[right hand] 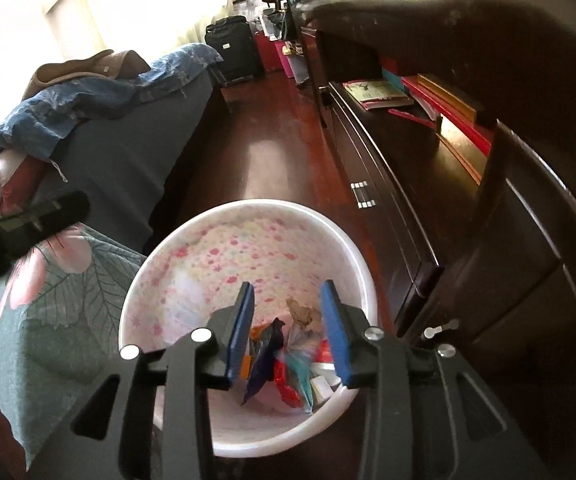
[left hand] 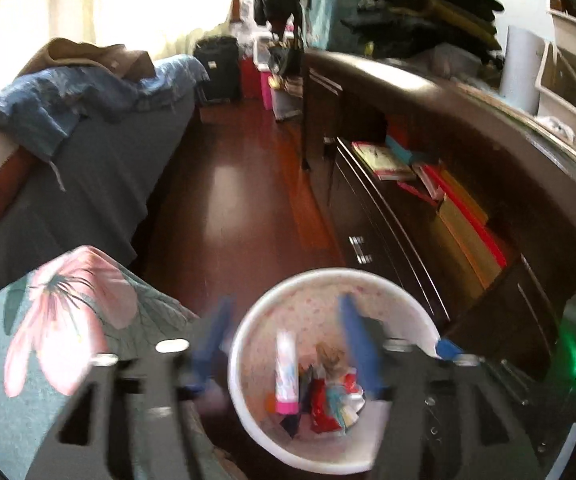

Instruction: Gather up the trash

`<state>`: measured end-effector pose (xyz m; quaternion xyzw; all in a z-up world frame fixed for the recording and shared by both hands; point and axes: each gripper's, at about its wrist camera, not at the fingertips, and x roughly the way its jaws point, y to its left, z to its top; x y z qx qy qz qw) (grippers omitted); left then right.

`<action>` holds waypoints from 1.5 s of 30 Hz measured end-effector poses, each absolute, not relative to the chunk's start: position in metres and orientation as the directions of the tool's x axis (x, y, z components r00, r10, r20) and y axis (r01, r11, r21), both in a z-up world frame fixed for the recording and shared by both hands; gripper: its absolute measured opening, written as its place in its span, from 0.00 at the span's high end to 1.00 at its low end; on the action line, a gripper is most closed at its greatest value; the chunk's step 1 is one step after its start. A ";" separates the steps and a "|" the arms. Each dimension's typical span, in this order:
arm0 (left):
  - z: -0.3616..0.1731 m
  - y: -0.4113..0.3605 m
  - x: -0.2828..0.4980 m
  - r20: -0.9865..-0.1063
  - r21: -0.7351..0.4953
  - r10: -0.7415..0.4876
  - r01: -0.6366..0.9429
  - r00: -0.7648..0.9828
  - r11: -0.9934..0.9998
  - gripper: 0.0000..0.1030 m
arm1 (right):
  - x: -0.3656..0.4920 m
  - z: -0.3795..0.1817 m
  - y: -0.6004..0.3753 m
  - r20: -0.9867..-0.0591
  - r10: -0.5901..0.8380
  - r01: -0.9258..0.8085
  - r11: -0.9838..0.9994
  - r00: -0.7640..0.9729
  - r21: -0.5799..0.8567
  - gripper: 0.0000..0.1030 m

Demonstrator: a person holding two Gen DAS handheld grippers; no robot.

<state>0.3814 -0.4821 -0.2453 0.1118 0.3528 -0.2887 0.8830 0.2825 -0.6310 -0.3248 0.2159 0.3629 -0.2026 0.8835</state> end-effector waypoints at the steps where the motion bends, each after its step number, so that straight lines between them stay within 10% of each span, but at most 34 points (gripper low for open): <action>1: -0.242 -0.480 0.381 -0.674 -0.006 -0.435 0.584 0.597 0.812 0.23 | 0.280 -0.325 -0.630 -0.730 -0.202 0.519 0.822 0.653 0.237 0.64; 9: -0.204 -0.436 0.355 -0.624 -0.020 -0.439 0.548 0.647 0.836 0.22 | 0.254 -0.296 -0.605 -0.706 -0.234 0.516 0.829 0.669 0.215 0.48; 16: -0.154 -0.357 0.293 -0.515 0.034 -0.372 0.452 0.772 0.892 0.09 | 0.205 -0.230 -0.530 -0.611 -0.305 0.477 0.868 0.731 0.137 0.04; 45: -0.056 -0.036 0.053 -0.350 0.003 0.080 -0.084 0.933 0.996 0.04 | 0.006 -0.084 -0.222 -0.352 0.047 -0.021 0.997 0.935 0.076 0.03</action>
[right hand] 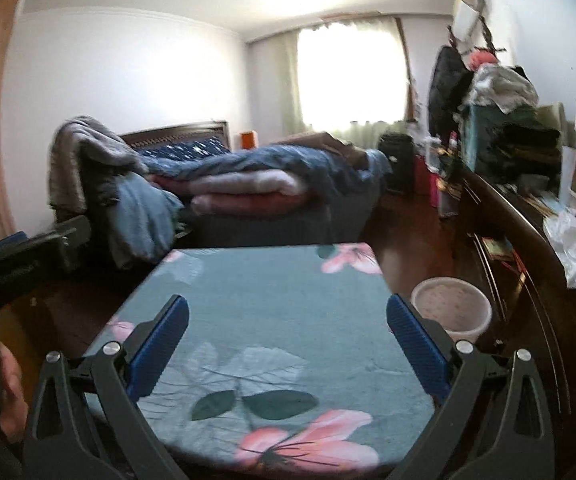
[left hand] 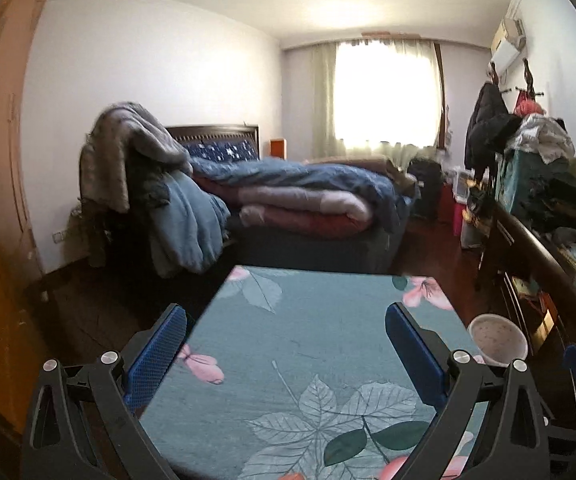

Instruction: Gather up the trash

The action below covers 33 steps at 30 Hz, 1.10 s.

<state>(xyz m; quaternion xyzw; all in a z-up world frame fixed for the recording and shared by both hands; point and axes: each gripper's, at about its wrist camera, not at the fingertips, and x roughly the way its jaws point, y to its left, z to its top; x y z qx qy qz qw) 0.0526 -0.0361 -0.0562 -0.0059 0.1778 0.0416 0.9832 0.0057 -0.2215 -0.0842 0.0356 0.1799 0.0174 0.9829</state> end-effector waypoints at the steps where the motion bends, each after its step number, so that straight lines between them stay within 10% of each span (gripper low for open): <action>1: -0.053 -0.033 0.046 -0.341 -0.007 0.065 -0.072 0.938 0.997 0.04 | 0.000 -0.079 -0.218 -0.340 0.054 -0.031 0.997 0.939 0.072 0.03; 33: -0.047 0.007 0.021 -0.326 -0.077 0.085 -0.116 0.941 0.990 0.04 | -0.025 -0.058 -0.201 -0.280 -0.016 0.017 1.000 0.960 0.001 0.03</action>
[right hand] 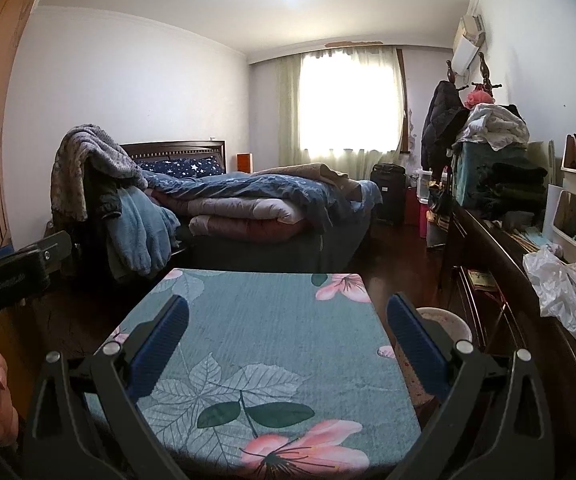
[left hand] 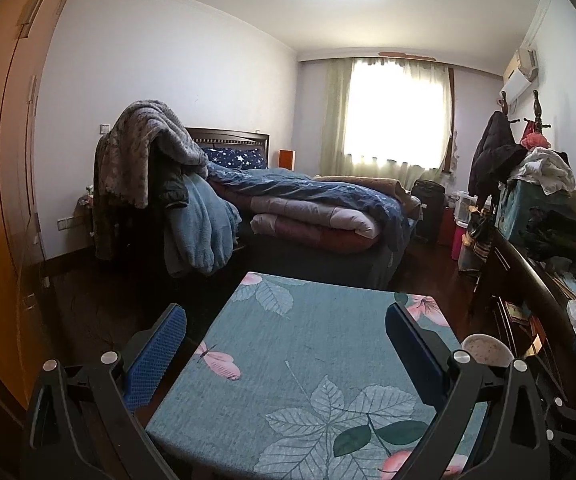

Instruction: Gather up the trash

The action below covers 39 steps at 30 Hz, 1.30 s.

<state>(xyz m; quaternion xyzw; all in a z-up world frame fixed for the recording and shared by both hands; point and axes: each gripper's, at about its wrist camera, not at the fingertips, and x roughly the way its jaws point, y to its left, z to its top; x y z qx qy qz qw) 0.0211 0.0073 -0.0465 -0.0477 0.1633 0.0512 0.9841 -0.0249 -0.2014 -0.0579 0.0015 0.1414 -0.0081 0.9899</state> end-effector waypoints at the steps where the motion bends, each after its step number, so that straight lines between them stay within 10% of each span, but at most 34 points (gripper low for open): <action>1: -0.047 0.008 0.021 -0.326 -0.079 0.087 -0.119 0.941 0.990 0.04 | -0.025 -0.058 -0.200 -0.279 -0.016 0.016 1.000 0.960 -0.002 0.03; 39: -0.052 0.010 0.025 -0.360 -0.084 0.092 -0.131 0.928 0.988 0.04 | -0.021 -0.066 -0.198 -0.299 -0.012 0.006 1.000 0.954 -0.021 0.03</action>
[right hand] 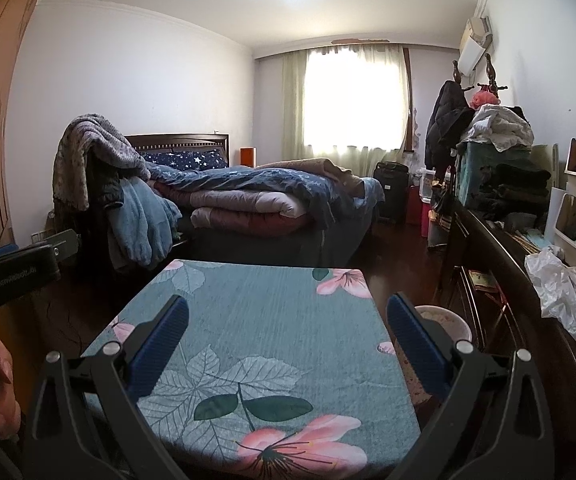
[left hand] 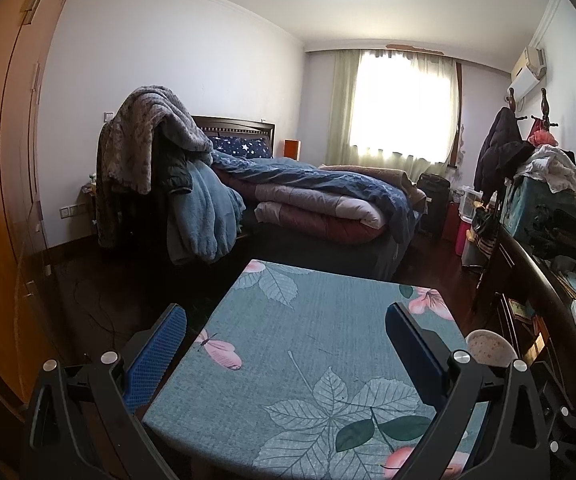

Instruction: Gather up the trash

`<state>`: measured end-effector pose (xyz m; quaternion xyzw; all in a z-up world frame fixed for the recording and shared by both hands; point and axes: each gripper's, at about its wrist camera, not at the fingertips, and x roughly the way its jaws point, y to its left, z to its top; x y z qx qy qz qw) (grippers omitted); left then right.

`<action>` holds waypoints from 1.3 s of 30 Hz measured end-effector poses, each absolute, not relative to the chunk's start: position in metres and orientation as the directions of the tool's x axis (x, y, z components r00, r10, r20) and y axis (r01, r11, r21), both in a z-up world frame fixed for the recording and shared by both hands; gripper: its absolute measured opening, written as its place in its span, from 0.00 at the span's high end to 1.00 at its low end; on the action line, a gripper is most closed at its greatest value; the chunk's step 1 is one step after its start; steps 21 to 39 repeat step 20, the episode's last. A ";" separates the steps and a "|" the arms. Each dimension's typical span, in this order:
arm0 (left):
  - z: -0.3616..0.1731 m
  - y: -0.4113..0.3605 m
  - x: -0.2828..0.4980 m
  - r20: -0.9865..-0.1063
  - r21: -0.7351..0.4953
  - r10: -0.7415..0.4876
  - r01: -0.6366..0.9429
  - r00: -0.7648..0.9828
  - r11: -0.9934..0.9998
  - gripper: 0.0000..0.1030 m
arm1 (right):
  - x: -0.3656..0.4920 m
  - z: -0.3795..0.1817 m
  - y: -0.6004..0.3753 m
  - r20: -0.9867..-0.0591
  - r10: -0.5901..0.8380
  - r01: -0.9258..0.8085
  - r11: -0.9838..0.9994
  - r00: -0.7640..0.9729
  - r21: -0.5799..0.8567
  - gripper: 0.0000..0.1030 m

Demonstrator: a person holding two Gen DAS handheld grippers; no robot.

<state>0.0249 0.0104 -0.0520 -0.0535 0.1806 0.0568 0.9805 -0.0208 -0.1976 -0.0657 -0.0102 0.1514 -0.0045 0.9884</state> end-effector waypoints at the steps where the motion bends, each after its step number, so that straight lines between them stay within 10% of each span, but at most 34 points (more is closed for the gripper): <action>1: -0.053 0.010 0.025 -0.361 -0.085 0.092 -0.130 0.928 0.988 0.04 | -0.021 -0.066 -0.198 -0.301 -0.012 0.005 1.000 0.954 -0.023 0.03; 39: -0.060 0.017 0.028 -0.362 -0.128 0.076 -0.130 0.929 0.983 0.04 | -0.022 -0.070 -0.196 -0.304 -0.006 -0.004 0.999 0.953 -0.035 0.03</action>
